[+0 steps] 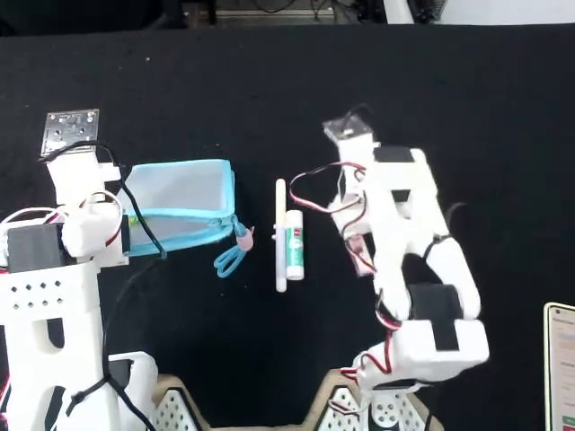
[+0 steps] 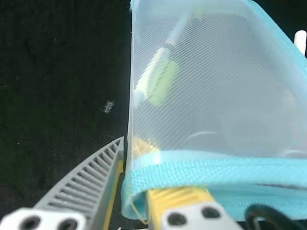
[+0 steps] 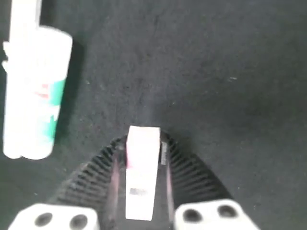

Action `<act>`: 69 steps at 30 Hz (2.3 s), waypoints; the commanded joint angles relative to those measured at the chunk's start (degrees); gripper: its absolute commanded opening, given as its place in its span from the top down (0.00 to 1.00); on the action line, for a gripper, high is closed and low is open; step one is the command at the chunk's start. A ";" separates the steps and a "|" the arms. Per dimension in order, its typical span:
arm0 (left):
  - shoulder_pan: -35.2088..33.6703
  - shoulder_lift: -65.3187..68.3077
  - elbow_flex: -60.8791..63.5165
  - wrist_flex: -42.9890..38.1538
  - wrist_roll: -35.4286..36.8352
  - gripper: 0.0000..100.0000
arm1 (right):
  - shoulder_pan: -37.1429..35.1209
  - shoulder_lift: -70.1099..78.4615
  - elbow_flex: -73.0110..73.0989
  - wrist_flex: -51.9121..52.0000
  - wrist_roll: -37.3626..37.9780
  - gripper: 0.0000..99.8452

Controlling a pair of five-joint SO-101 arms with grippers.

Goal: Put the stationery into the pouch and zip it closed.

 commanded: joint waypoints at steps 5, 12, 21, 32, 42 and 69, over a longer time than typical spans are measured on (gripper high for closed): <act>-0.22 0.18 0.75 0.00 0.79 0.97 | -0.70 6.02 -1.45 -0.70 6.86 0.83; -0.22 0.18 0.75 -0.09 0.79 0.97 | -0.53 8.31 -2.24 -0.88 6.86 0.86; -0.22 0.18 0.66 -0.09 0.79 0.97 | -3.34 -10.59 -4.44 10.11 6.77 0.99; -0.22 0.18 0.75 -0.09 0.79 0.97 | -22.33 -49.54 -3.65 13.10 -2.90 0.99; -0.04 0.18 0.75 -0.09 0.79 0.97 | -45.54 -67.56 12.18 -16.35 -5.36 0.99; 3.21 0.18 -1.01 2.11 0.79 0.97 | -44.66 -76.62 62.64 -83.78 -5.27 0.99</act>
